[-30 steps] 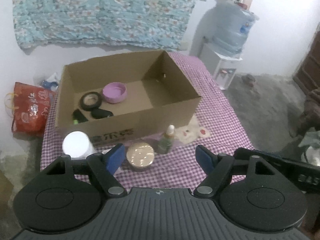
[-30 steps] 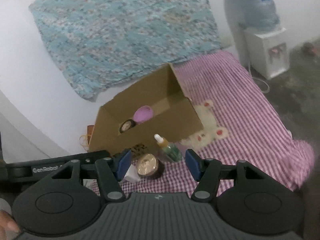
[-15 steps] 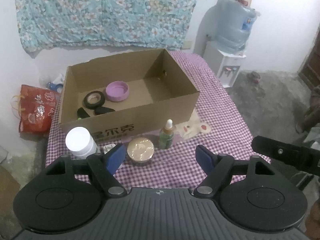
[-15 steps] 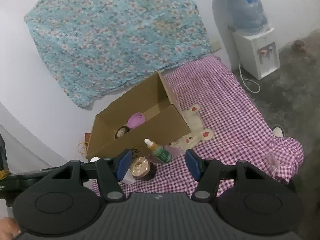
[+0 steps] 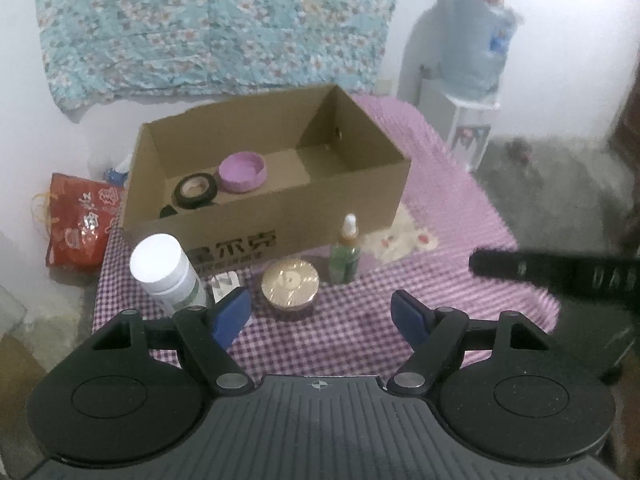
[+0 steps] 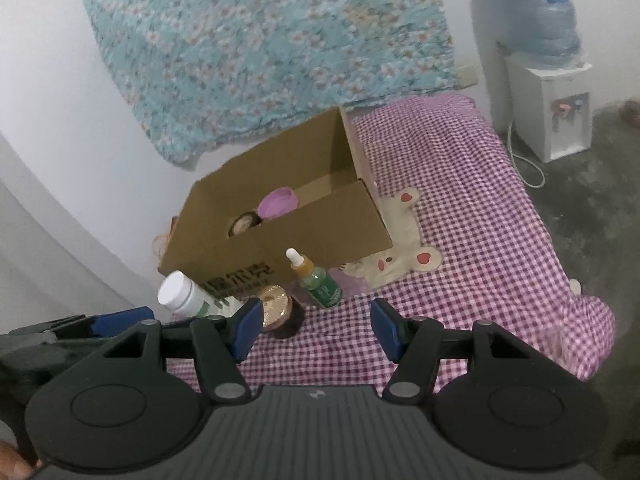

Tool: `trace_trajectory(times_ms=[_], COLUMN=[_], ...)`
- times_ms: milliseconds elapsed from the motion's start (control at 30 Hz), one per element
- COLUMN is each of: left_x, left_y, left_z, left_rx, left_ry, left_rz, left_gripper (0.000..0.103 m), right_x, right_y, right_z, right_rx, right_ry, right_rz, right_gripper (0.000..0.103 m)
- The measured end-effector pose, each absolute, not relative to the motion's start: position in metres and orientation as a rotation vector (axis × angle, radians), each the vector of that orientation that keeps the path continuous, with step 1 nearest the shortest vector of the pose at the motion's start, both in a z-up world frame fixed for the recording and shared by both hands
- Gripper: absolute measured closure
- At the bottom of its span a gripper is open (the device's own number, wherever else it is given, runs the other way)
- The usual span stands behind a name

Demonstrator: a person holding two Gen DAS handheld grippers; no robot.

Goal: Organize rigid objects
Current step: 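Return the right tool and grasp the green dropper bottle, then lift the green dropper bottle with the right tool toward the box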

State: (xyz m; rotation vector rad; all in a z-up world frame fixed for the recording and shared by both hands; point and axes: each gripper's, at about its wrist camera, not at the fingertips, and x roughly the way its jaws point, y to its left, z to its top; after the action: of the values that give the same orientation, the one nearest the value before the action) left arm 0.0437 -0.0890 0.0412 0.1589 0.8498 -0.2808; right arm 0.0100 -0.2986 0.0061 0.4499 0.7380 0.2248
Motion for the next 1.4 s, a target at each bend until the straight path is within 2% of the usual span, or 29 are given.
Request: trace_trajectory(times_ms=[400,533,767,867,1033,1200,1400], left_x=[0.071,0.085,0.098,0.104,0.111,0.117,0.122], left_y=[-0.113,-0.124,-0.128,-0.129,-0.132,-0.136,-0.139], left_z=[-0.003,-0.015,-0.029,-0.034,-0.038,-0.043,-0.045], left_rx=[0.284,0.293,0.296,0.290,0.288,0.295,0.301], left_ry=[0.748,0.733,0.726,0.738,0.754,0.770,0.776], left_rz=[-0.409,-0.410,-0.409,-0.413,-0.422,-0.429,-0.421], left_gripper=[0.034,0.041,0.048,0.055,0.057,0.059,0.072], right_x=[0.078,0.101,0.128,0.135,0.149,0.157,0.160], right_y=[-0.281,-0.267,-0.253,-0.251,-0.252,-0.254,-0.255], right_z=[-0.004,-0.010,-0.023,-0.028,-0.036,-0.043,-0.046], right_rx=[0.368,0.321,0.293,0.287,0.295,0.322,0.335], right_ry=[0.812,0.836,0.872,0.886,0.907,0.920,0.920], right_rz=[0.303,0.329,0.360,0.371,0.386,0.406,0.413], right_gripper=[0.042,0.046,0.054,0.059,0.068,0.072,0.076])
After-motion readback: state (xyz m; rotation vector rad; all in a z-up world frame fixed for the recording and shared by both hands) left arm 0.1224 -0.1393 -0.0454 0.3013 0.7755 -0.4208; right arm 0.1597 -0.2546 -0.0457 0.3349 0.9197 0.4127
